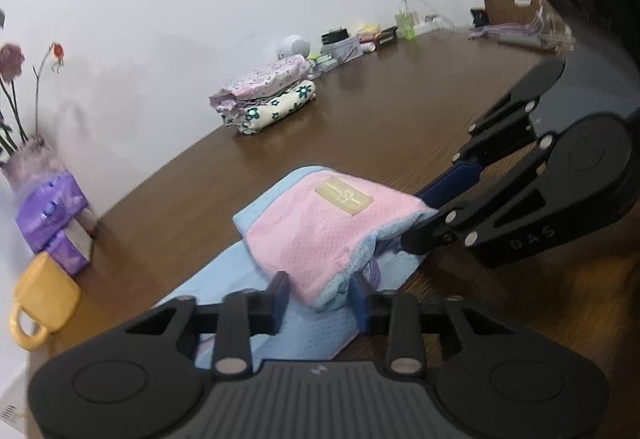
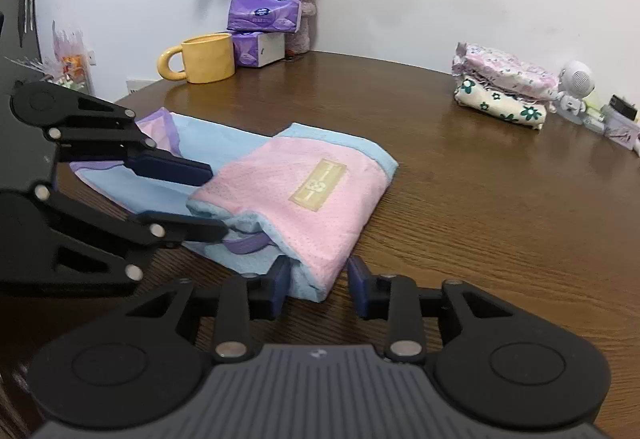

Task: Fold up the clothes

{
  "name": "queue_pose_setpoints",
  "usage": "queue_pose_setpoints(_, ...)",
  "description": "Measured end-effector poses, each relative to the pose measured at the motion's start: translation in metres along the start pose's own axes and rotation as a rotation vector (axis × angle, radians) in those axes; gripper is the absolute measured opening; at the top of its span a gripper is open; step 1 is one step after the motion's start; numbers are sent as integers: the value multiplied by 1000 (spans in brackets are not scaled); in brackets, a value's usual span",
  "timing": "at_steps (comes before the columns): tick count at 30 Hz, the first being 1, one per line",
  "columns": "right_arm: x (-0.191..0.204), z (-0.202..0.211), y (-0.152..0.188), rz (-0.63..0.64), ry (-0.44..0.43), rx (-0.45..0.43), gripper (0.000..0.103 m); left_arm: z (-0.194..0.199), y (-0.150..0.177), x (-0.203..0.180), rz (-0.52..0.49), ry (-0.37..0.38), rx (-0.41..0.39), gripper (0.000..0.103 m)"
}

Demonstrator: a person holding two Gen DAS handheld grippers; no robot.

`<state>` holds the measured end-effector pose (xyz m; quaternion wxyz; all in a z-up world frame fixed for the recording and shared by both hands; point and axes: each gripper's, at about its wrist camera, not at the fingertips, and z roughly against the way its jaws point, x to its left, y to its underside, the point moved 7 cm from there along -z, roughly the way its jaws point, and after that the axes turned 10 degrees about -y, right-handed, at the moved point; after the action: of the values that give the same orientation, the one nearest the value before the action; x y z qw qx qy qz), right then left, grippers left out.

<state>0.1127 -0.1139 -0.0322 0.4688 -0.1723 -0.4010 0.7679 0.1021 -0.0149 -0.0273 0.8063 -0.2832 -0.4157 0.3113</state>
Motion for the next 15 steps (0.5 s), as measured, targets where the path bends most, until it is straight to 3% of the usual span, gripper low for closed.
queue_pose_setpoints(5,0,0,0,-14,-12,-17,29,5,3,-12,-90,-91,-22,25)
queue_pose_setpoints(12,-2,-1,1,-27,-31,-34,29,6,6,-23,-201,-157,-26,24)
queue_pose_setpoints(15,-2,0,2,-28,-35,-43,29,4,6,-30,-277,-183,-22,10)
